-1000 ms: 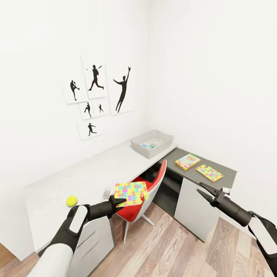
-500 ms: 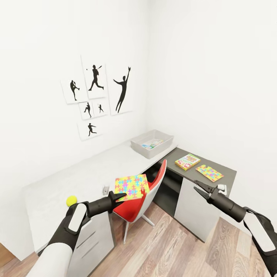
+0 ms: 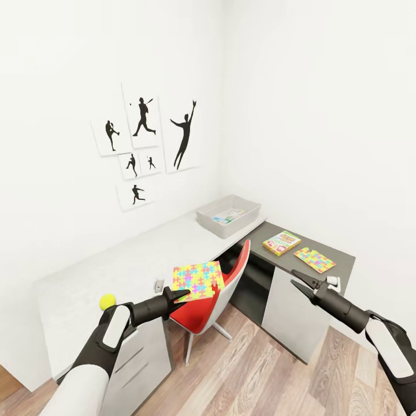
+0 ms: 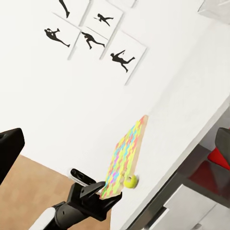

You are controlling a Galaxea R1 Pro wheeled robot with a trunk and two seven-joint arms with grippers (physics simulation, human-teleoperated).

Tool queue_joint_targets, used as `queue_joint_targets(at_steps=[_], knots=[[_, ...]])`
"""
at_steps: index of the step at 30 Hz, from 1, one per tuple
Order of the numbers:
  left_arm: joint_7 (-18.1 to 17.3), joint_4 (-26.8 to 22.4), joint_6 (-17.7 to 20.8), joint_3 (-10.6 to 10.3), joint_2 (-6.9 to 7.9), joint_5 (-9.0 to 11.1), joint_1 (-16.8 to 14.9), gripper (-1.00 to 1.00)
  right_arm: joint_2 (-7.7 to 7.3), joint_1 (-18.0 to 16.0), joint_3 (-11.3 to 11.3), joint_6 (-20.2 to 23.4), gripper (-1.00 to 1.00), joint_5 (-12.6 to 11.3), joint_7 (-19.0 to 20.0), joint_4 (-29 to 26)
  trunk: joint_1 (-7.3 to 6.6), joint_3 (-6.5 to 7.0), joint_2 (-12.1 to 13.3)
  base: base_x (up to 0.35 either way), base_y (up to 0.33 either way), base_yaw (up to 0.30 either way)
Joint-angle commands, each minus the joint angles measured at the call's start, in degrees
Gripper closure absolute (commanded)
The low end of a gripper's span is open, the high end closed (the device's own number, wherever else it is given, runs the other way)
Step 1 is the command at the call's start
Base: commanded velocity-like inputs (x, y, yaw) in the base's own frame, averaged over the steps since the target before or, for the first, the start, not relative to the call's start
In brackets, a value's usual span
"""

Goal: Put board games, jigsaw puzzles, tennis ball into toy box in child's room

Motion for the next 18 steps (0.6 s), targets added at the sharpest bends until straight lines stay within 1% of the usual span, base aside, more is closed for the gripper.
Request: queue_joint_targets(at_steps=[1, 15, 18], knots=[[-0.36, -0.01, 0.29, 0.28, -0.07, -0.44, -0.07, 1.0, -0.01, -0.05, -0.03, 0.31, -1.0, -0.22, 0.04, 0.0, 0.04, -0.13, -0.13, 0.0, 0.0, 0.0], [-0.43, -0.38, 0.29, 0.32, -0.06, -0.44, -0.07, 1.0, 0.07, -0.05, 0.05, 0.18, -1.0, -0.23, 0.1, -0.13, 0.04, -0.13, -0.13, 0.0, 0.0, 0.0], [-1.14, -0.89, 0.27, 0.4, -0.01, -0.4, -0.02, 1.0, 0.06, -0.05, 0.05, 0.2, -1.0, -0.24, 0.12, -0.14, 0.04, -0.13, -0.13, 0.0, 0.0, 0.0]])
